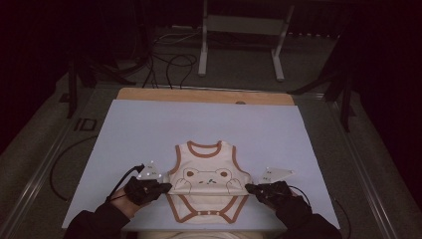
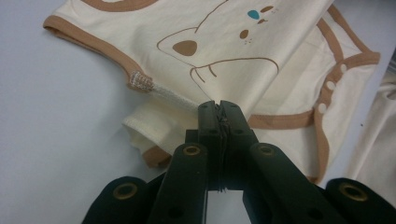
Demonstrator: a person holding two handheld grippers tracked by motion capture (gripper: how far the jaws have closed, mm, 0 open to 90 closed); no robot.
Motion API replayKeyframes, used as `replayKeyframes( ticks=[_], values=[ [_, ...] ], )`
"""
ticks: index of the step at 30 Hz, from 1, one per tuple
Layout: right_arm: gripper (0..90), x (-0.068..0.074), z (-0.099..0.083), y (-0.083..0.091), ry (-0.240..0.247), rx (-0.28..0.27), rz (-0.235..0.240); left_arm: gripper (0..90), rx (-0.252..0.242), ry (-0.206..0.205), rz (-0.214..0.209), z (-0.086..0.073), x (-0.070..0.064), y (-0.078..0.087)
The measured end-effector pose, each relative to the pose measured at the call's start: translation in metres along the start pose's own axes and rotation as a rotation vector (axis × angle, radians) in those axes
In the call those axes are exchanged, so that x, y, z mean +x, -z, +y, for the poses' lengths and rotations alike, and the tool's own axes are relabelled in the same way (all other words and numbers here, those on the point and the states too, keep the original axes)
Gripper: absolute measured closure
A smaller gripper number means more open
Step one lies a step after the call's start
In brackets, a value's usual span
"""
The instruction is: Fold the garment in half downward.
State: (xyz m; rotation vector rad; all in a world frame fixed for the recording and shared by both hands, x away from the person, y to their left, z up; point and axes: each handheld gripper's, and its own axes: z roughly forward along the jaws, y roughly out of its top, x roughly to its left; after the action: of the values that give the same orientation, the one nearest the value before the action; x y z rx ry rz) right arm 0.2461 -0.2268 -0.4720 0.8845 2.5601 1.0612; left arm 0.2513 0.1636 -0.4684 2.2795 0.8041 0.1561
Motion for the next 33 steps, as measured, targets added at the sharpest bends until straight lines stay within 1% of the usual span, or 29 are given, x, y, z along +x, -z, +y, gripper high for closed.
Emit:
replayKeyframes(
  ticks=[2,3,6,7,8,9,13,16,19,21,23,27,29,30,33],
  values=[
    [89.8,0.002,-0.001,0.000,0.004,-0.001,0.004,89.4,0.002,0.000,0.006,-0.002,-0.003,0.001],
    [89.9,0.003,-0.002,0.000,0.006,0.001,0.006,89.4,-0.002,0.008,-0.002,-0.004,-0.005,0.002],
    [89.9,0.004,-0.004,0.001,0.008,0.008,0.006,89.4,0.000,0.010,-0.010,-0.007,-0.008,0.001],
    [89.9,0.005,-0.005,0.002,0.004,0.013,0.009,89.4,-0.002,0.025,-0.020,-0.011,-0.008,0.000],
    [89.9,0.005,-0.005,0.002,0.004,0.013,0.009,89.4,-0.002,0.025,-0.020,-0.011,-0.008,0.000],
    [89.8,0.006,-0.008,0.001,0.002,0.018,0.015,89.4,-0.002,0.034,-0.026,-0.015,-0.008,-0.001],
    [89.8,0.009,-0.012,-0.001,-0.001,0.029,0.023,89.4,0.008,0.040,-0.031,-0.019,-0.009,-0.003],
    [89.8,0.012,-0.017,-0.003,-0.013,0.041,0.027,89.4,0.014,0.038,-0.036,-0.022,-0.011,-0.005],
    [89.8,0.012,-0.018,-0.003,-0.014,0.045,0.029,89.3,0.017,0.040,-0.040,-0.023,-0.013,-0.006],
    [89.8,0.014,-0.020,-0.003,-0.005,0.051,0.032,89.3,0.024,0.041,-0.043,-0.026,-0.016,-0.008],
    [89.9,0.014,-0.021,-0.004,-0.010,0.054,0.031,89.3,0.031,0.046,-0.045,-0.029,-0.016,-0.009],
    [89.8,0.016,-0.025,-0.007,-0.015,0.070,0.039,89.3,0.034,0.052,-0.051,-0.032,-0.017,-0.012],
    [89.8,0.016,-0.027,-0.008,-0.021,0.072,0.043,89.2,0.031,0.055,-0.053,-0.035,-0.015,-0.013],
    [89.8,0.016,-0.028,-0.009,-0.026,0.070,0.045,89.2,0.033,0.064,-0.057,-0.035,-0.015,-0.013],
    [89.7,0.015,-0.030,-0.010,-0.030,0.074,0.046,89.2,0.032,0.062,-0.062,-0.036,-0.016,-0.013]
  ],
)
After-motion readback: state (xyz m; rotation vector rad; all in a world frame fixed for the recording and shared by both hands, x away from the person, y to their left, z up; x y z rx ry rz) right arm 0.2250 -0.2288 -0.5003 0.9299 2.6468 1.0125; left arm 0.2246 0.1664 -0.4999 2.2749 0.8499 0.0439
